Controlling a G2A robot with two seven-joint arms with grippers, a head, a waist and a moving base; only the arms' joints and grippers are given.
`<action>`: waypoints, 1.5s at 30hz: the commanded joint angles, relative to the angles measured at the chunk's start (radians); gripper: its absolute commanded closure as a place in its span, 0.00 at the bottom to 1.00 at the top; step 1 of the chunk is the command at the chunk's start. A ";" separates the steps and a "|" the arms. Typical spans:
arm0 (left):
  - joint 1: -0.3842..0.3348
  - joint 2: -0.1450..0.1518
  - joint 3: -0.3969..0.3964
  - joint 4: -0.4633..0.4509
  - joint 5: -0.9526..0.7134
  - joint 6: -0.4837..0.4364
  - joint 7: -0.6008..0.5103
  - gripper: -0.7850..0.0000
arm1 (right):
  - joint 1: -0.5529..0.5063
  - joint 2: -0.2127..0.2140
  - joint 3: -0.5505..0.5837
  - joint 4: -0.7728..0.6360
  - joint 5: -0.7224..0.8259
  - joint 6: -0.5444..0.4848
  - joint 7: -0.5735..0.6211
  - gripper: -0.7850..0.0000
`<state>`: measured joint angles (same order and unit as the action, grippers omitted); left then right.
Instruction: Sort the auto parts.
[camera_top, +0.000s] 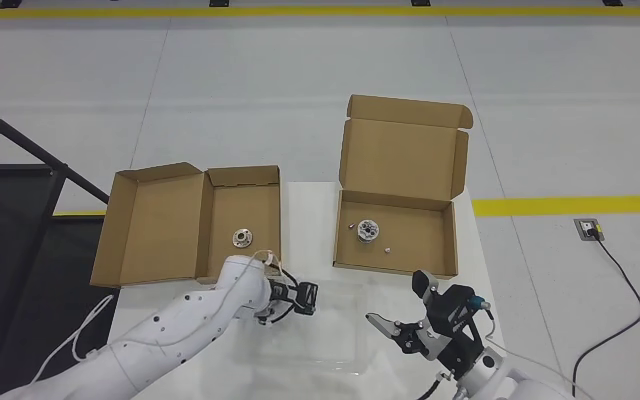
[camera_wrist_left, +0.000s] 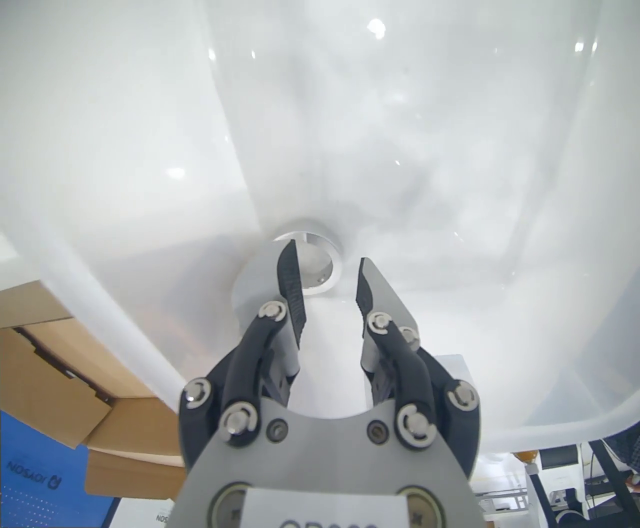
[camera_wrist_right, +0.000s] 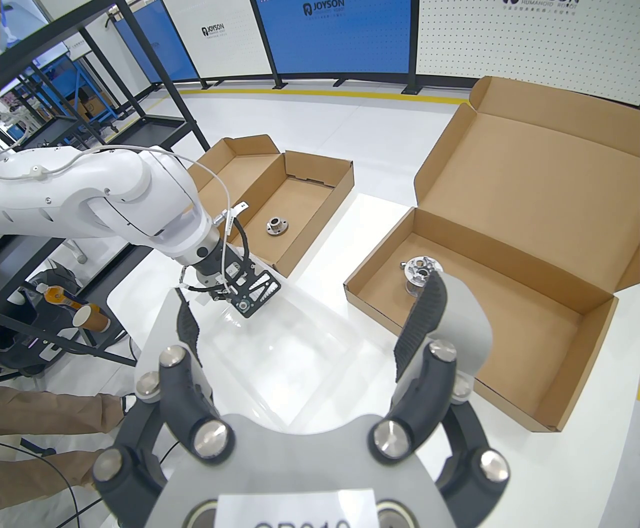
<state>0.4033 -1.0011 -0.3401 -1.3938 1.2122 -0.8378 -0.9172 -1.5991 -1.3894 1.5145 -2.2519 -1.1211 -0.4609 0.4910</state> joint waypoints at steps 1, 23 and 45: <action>0.003 0.001 -0.003 -0.005 0.006 -0.015 -0.011 0.55 | 0.000 0.000 0.000 0.000 0.000 0.000 0.000 0.00; 0.072 0.028 -0.022 -0.125 0.379 -0.053 0.159 0.69 | 0.000 0.000 0.000 0.000 0.000 0.000 0.000 0.00; 0.111 0.040 -0.044 -0.139 0.537 -0.083 0.305 0.00 | 0.000 0.000 0.000 0.000 0.000 0.000 0.000 0.00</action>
<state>0.5104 -0.9628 -0.3801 -1.5309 1.7472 -0.9129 -0.6201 -1.5991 -1.3894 1.5145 -2.2519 -1.1211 -0.4609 0.4910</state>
